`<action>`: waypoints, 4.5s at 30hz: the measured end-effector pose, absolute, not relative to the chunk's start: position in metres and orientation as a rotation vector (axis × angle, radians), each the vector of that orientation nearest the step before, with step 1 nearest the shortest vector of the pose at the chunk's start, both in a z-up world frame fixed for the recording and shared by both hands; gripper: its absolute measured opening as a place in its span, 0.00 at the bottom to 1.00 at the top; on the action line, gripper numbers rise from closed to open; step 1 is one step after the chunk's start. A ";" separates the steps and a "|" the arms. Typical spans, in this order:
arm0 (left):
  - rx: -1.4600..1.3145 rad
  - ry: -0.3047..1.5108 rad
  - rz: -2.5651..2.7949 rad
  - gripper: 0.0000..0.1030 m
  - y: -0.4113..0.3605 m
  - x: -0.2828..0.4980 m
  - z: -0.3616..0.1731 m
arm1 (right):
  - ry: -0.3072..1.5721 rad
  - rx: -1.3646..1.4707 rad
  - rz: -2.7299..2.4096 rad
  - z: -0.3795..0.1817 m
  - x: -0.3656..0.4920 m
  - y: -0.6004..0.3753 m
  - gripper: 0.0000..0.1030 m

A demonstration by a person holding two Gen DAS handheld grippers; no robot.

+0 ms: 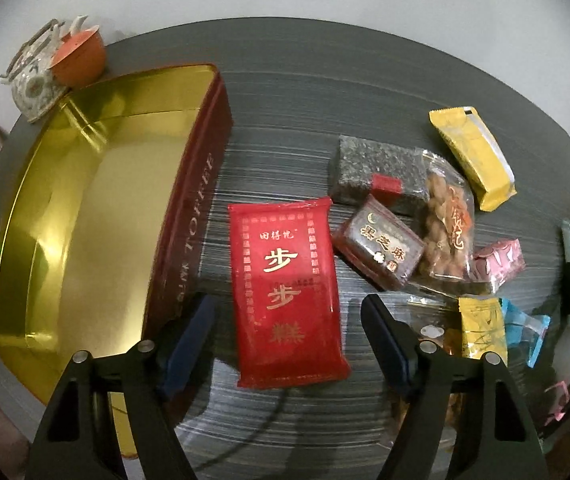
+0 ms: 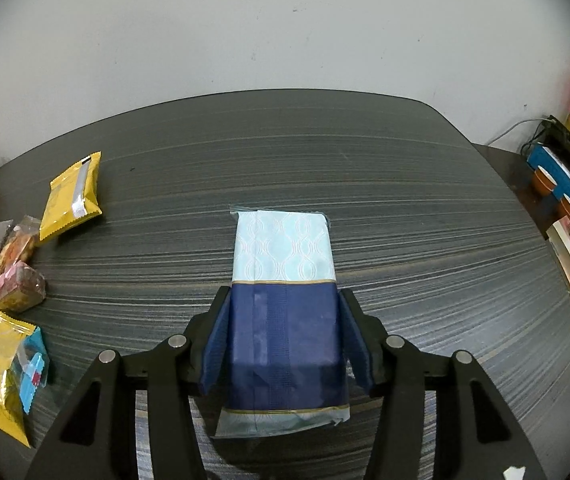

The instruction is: Organize snacks

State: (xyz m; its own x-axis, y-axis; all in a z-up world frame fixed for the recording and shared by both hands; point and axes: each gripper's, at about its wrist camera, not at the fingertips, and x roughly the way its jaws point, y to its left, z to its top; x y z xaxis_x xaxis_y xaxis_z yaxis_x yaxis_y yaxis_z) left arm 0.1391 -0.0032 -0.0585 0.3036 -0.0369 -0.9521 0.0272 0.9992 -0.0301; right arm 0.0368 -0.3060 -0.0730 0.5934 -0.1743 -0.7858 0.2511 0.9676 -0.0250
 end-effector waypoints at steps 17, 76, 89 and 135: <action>0.018 1.238 -0.003 0.71 -0.005 0.126 -0.055 | 0.904 0.094 -0.248 -0.071 0.039 -0.306 0.50; -0.019 1.261 -0.161 0.54 -0.002 0.102 -0.074 | 0.909 0.040 -0.130 -0.066 0.040 -0.297 0.52; -0.115 1.325 -0.066 0.58 0.008 0.130 -0.082 | 0.909 0.039 -0.130 -0.066 0.040 -0.296 0.52; 0.115 1.008 -0.166 0.44 0.026 0.075 0.032 | 0.911 -0.018 -0.020 -0.062 0.029 -0.278 0.55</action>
